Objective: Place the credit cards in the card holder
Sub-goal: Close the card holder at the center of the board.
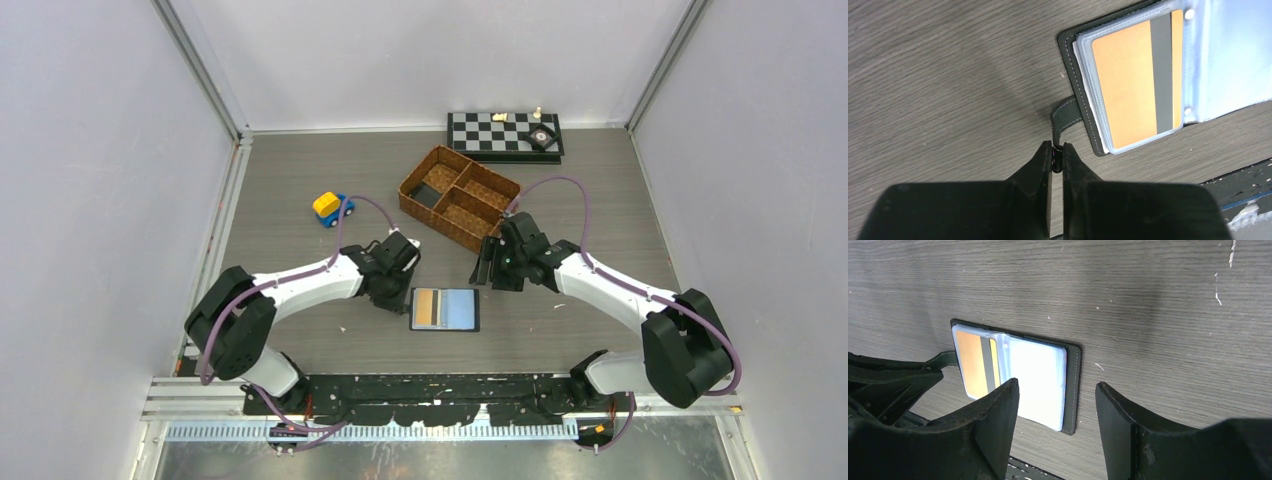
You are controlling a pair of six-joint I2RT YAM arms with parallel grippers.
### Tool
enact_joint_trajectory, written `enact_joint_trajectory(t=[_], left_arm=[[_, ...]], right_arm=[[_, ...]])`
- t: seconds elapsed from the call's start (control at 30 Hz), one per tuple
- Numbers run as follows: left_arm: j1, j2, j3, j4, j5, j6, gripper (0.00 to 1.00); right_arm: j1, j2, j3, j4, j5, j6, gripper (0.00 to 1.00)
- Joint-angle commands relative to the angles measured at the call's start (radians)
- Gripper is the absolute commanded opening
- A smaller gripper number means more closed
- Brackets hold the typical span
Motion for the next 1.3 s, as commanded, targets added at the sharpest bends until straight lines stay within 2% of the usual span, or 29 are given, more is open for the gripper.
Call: enact_joint_trajectory(t=[0.0,0.27,0.5,0.6,0.77,0.97,1.13,1.23,1.27], left_arm=[[-0.001,-0.071,0.054,-0.048,-0.023,0.02,0.0],[0.079,-0.122,0.099,-0.131,0.131,0.145,0.0],[0.117,-0.166,0.217,-0.291,0.173,0.258,0.0],[0.118,-0.158,0.281,-0.324,0.247,0.271,0.0],[0.109,-0.095,0.284,-0.194,0.451,0.205,0.0],[0.043,0.03,0.247,-0.059,0.472,0.14,0.0],[-0.002,0.123,0.205,0.073,0.499,0.089,0.11],[-0.014,0.168,0.196,0.112,0.498,0.063,0.24],[-0.014,0.168,0.199,0.106,0.481,0.058,0.33]], right_arm=[[-0.004,-0.022,-0.003,0.016,0.001,0.013,0.62],[-0.004,-0.007,-0.01,0.018,0.015,0.018,0.59],[-0.005,0.002,-0.02,0.041,0.022,0.033,0.59],[-0.004,0.007,-0.034,0.059,0.038,0.05,0.59],[-0.004,0.019,-0.055,0.096,0.03,0.074,0.59],[-0.004,0.019,-0.074,0.124,0.021,0.087,0.59],[-0.004,0.003,-0.084,0.137,0.021,0.091,0.59],[-0.005,-0.009,-0.085,0.137,0.022,0.091,0.59],[-0.005,-0.014,-0.086,0.135,0.023,0.091,0.6]])
